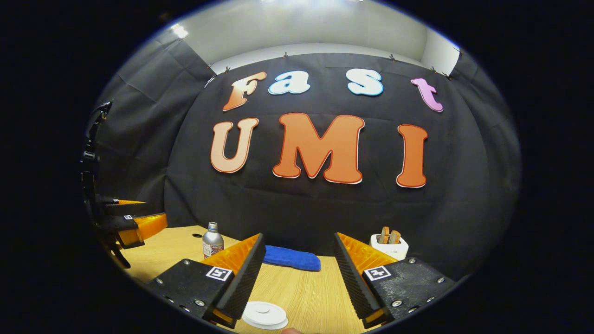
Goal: Open the teacup lid with one hand, grasp the water bottle and pour water into the teacup with the other hand; after pouring, place the water bottle on the coaster and then close the teacup lid.
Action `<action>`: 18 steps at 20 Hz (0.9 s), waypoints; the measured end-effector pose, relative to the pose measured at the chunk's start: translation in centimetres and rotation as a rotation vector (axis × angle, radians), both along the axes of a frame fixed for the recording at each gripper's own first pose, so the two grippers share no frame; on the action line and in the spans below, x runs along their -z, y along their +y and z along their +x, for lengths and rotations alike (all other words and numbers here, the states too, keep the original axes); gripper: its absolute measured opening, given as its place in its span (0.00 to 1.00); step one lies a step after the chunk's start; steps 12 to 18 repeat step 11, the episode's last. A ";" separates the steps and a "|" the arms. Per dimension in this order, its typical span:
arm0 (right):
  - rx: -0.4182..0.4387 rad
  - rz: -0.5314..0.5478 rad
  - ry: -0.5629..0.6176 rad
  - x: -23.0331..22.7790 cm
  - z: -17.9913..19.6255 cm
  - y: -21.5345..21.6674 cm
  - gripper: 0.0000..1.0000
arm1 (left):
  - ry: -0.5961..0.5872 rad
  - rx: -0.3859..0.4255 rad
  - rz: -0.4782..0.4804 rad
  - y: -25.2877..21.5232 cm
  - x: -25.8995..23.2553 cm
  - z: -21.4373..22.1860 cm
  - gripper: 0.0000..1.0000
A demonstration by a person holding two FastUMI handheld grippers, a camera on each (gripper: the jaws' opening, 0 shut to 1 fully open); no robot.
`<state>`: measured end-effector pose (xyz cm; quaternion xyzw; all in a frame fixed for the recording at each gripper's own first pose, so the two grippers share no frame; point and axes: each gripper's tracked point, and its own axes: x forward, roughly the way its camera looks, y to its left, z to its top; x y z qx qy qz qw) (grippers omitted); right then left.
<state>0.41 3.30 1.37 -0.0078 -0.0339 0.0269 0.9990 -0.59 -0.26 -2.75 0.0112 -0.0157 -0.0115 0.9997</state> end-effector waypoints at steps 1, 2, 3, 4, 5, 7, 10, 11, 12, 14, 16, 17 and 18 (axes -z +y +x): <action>0.008 -0.005 0.000 0.0 0.0 -0.2 0.88 | -0.005 0.002 -0.008 0.0 0.0 -0.1 1.00; 0.012 -0.009 0.000 0.0 0.0 -0.4 0.88 | -0.003 0.001 -0.012 0.0 0.2 -0.1 1.00; 0.010 -0.012 0.007 0.0 0.2 -0.2 0.88 | 0.000 -0.002 -0.012 0.2 0.4 -0.1 1.00; 0.005 -0.011 0.011 0.2 0.2 -0.1 0.89 | 0.009 -0.003 -0.012 0.3 0.6 0.1 1.00; 0.002 -0.009 0.015 0.2 0.2 -0.1 0.89 | 0.014 0.000 -0.013 0.1 0.8 0.0 1.00; 0.004 -0.013 0.021 0.3 0.0 -0.2 0.90 | 0.013 0.013 -0.015 -0.3 0.7 -0.1 1.00; 0.010 -0.019 0.010 0.0 -0.1 -0.5 0.91 | 0.014 0.008 -0.016 -0.1 0.6 0.1 0.93; 0.010 -0.018 0.010 0.0 -0.1 -0.6 0.91 | 0.014 0.007 -0.017 -0.1 0.5 0.1 0.93; 0.010 -0.018 0.010 0.0 -0.1 -0.6 0.91 | 0.014 0.007 -0.017 -0.1 0.5 0.1 0.93; 0.010 -0.018 0.010 0.0 -0.1 -0.6 0.91 | 0.014 0.007 -0.017 -0.1 0.5 0.1 0.93; 0.010 -0.018 0.010 0.0 -0.1 -0.6 0.91 | 0.014 0.007 -0.017 -0.1 0.5 0.1 0.93; 0.010 -0.018 0.010 0.0 -0.1 -0.6 0.91 | 0.014 0.007 -0.017 -0.1 0.5 0.1 0.93; 0.010 -0.018 0.010 0.0 -0.1 -0.6 0.91 | 0.014 0.007 -0.017 -0.1 0.5 0.1 0.93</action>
